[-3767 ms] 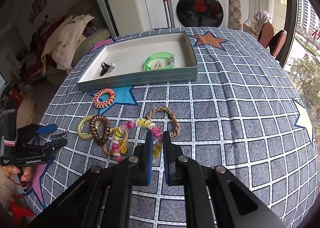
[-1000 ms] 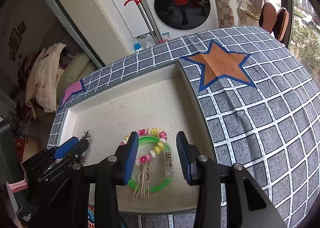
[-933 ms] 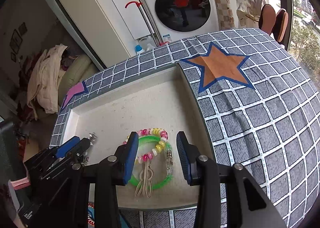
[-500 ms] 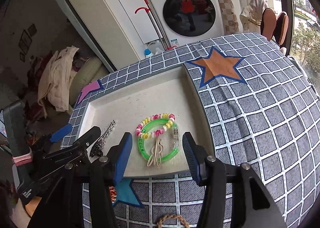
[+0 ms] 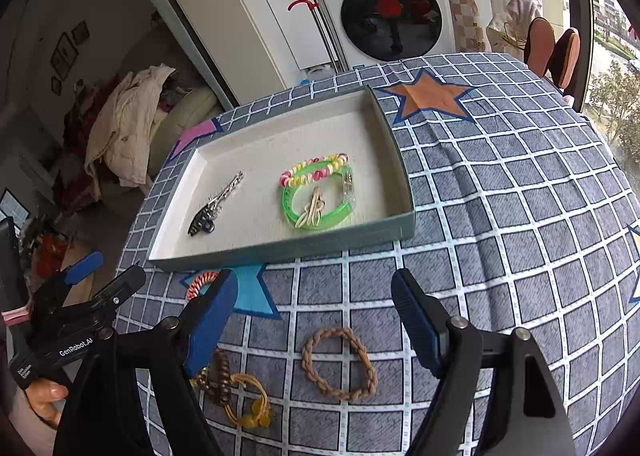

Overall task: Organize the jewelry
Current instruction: 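Withdraw both open tools from the tray back over the remaining jewelry, then grasp the yellow spiral hair tie with the left tool while the right tool grasps the yellow beaded hair tie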

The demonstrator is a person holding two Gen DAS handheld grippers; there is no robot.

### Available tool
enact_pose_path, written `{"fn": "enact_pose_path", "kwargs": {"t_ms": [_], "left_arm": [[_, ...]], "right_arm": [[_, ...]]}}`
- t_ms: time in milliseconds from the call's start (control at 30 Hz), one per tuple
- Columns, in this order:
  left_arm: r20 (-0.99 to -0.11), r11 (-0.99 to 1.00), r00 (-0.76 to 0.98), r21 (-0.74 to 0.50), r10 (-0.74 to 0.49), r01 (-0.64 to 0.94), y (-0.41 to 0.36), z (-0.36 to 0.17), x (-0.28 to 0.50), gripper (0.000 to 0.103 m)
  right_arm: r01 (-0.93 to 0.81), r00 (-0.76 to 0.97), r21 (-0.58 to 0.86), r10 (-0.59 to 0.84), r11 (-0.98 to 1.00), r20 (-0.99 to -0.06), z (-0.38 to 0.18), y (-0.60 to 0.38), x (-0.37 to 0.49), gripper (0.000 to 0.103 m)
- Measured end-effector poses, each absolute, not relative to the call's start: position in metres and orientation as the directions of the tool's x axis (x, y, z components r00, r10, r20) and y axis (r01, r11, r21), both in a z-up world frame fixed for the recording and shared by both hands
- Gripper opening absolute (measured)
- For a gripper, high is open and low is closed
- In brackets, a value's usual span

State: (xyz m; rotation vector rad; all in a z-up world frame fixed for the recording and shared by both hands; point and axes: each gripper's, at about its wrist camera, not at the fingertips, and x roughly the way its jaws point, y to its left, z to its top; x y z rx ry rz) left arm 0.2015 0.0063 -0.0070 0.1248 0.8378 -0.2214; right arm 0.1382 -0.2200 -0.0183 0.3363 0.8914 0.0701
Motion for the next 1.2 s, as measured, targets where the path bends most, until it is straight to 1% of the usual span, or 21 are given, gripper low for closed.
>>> {"fn": "enact_pose_path", "kwargs": {"t_ms": [200,400,533,600,767,900,1033,1200], "left_arm": [[-0.785,0.97,0.601,0.001,-0.149,0.242,0.017,-0.029,0.177,0.103],[-0.808,0.972,0.569,-0.021,-0.154,0.233,0.016,-0.043,0.164,0.103],[-0.82,0.974,0.556,-0.011,-0.138,0.226,0.015,-0.051,0.161,0.103],[-0.822,0.974,0.553,-0.013,-0.138,0.224,0.016,-0.052,0.161,0.103],[-0.826,0.974,0.547,-0.01,-0.135,0.226,0.013,-0.055,0.162,0.103],[-0.829,0.973,0.543,0.001,-0.129,0.233,0.009,-0.058,0.162,0.103],[-0.834,0.972,0.54,0.016,-0.117,0.236,0.005,-0.061,0.163,0.103],[-0.835,0.964,0.542,0.054,-0.1,0.261,-0.004,-0.064,0.161,0.103]], "right_arm": [[0.063,0.592,0.27,0.181,0.961,-0.785,-0.032,-0.208,0.105,0.082],[0.017,0.551,0.264,0.211,0.964,-0.808,-0.045,-0.187,0.08,0.082],[-0.001,0.524,0.267,0.228,0.964,-0.821,-0.055,-0.176,0.074,0.081],[-0.012,0.516,0.245,0.216,0.969,-0.829,-0.059,-0.17,0.073,0.075],[-0.024,0.5,0.215,0.198,0.976,-0.843,-0.065,-0.161,0.076,0.065],[-0.04,0.503,0.171,0.167,0.984,-0.848,-0.066,-0.153,0.079,0.061],[-0.065,0.503,0.137,0.151,0.988,-0.851,-0.067,-0.143,0.082,0.059],[-0.088,0.514,0.055,0.092,0.995,-0.853,-0.069,-0.129,0.083,0.056]]}}
